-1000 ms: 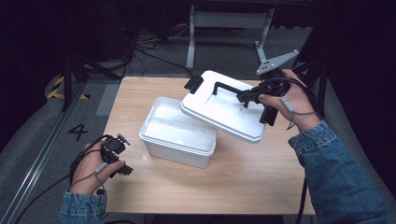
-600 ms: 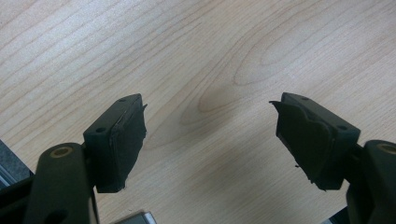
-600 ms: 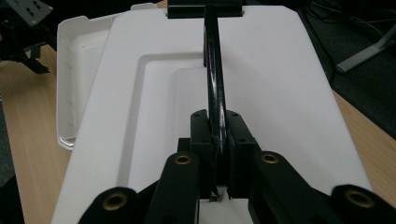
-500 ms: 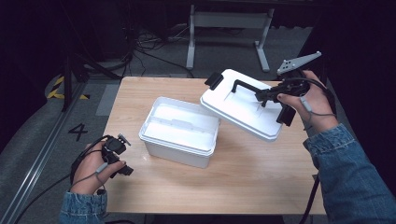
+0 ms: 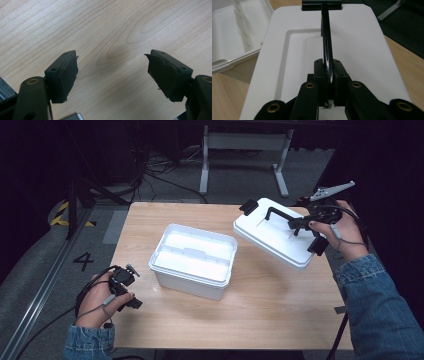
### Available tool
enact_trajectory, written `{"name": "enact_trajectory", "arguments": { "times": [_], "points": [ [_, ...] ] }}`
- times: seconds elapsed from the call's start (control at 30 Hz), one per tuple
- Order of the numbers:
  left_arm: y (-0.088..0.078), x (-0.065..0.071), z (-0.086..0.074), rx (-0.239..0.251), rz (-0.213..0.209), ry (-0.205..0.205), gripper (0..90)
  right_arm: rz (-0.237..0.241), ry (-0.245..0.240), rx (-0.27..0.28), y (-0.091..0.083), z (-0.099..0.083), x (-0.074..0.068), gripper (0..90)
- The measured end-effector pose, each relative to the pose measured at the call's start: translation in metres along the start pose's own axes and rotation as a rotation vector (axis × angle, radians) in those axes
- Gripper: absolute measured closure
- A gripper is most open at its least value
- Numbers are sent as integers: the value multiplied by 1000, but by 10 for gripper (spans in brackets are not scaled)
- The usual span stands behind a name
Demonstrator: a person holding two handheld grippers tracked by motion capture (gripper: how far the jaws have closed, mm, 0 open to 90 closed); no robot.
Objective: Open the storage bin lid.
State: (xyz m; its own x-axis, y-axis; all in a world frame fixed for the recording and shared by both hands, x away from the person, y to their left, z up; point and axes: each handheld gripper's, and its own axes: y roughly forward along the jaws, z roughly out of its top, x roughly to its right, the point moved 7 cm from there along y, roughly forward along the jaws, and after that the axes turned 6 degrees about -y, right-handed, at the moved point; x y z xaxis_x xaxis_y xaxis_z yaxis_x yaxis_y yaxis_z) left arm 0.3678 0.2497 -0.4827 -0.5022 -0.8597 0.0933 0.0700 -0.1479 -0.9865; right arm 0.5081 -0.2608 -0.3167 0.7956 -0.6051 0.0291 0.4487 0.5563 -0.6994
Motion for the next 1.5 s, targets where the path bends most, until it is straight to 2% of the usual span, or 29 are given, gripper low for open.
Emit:
{"name": "enact_trajectory", "arguments": {
  "times": [0.1, 0.27, 0.47, 0.53, 0.7, 1.5],
  "points": [
    [1, 1, 0, -5, -4, -11, 249, -9, 5, -12, 4, -6, 4, 853],
    [1, 0, -1, -12, 2, 0, 249, -18, 28, -40, 18, -22, 13, 853],
    [2, 1, -1, 9, -3, -9, 249, -20, 49, -68, 31, -39, 18, 853],
    [2, 1, -1, 1, -4, -10, 249, -17, 55, -74, 36, -45, 19, 853],
    [2, 0, -2, -6, -4, -19, 249, -5, 79, -100, 48, -61, 19, 853],
    [3, 0, -2, -8, -6, -20, 248, 46, 132, -136, 88, -107, 16, 852]
  ]
}}
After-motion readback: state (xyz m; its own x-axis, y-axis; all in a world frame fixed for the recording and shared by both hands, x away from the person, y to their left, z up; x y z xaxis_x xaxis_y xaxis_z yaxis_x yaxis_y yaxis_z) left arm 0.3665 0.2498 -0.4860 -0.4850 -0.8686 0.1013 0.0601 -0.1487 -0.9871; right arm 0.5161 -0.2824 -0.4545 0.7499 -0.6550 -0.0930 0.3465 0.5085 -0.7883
